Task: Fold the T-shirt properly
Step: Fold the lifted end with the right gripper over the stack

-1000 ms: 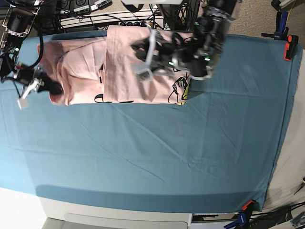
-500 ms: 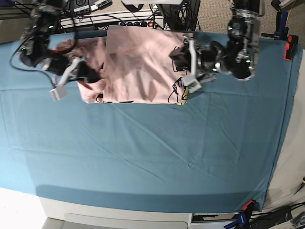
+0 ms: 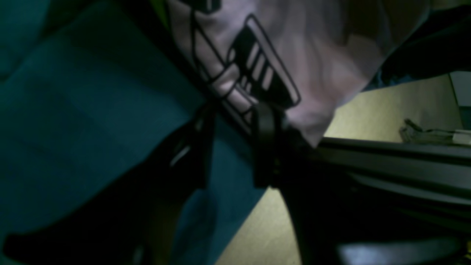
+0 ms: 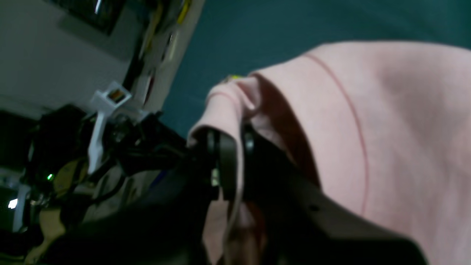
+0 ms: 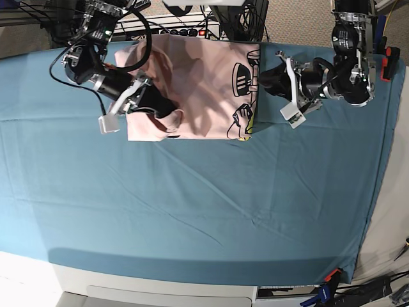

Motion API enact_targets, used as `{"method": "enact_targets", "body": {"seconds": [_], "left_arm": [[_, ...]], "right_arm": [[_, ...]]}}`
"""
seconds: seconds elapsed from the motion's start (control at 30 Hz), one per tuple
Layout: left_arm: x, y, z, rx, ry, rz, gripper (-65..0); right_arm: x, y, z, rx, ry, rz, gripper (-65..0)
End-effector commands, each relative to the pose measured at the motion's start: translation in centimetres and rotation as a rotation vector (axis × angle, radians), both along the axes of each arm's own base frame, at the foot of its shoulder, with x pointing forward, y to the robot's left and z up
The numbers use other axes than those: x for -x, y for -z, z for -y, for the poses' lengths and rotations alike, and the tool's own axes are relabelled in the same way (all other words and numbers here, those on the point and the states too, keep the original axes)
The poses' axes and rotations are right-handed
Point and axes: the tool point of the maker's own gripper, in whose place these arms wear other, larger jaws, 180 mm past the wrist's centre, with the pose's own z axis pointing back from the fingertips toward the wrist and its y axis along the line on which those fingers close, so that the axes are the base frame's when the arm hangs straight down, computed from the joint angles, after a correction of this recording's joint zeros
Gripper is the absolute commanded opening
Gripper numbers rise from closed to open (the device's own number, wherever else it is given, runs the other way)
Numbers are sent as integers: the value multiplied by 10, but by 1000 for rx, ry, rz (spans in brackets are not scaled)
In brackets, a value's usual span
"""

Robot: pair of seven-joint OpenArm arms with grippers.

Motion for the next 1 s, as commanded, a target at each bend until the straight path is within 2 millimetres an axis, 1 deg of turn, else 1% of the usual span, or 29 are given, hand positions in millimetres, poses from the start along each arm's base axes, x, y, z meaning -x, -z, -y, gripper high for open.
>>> {"method": "enact_targets", "body": {"seconds": [0.0, 0.1, 0.17, 0.3, 0.43, 0.5, 0.6, 0.73, 0.87, 0.97], "left_arm": [[-4, -9, 1, 21, 4, 32, -487], [-4, -9, 1, 21, 4, 32, -487], [-4, -9, 1, 21, 4, 32, -487], [-4, -9, 1, 21, 4, 32, -487], [-5, -9, 1, 21, 4, 32, -487], [-4, -9, 1, 22, 4, 32, -487], [-5, -9, 1, 21, 4, 32, -487], [-4, -9, 1, 21, 4, 32, -487], [-5, -10, 1, 22, 4, 33, -487], [-5, -10, 2, 23, 3, 34, -487]], "right_arm": [[-5, -17, -11, -45, -14, 61, -650], [0, -11, -35, -27, -80, 61, -650], [-6, -11, -46, -19, -72, 77, -650], [-19, -10, -57, 47, -73, 113, -650], [-29, -16, -68, 59, -71, 145, -650], [-30, -20, -76, 44, -82, 156, -650], [-28, -19, -88, 61, -118, 163, -650], [-30, -16, -95, 95, -114, 168, -650], [-33, -8, -93, 138, -95, 149, -650], [-33, -7, -94, 152, -95, 150, -650]]}}
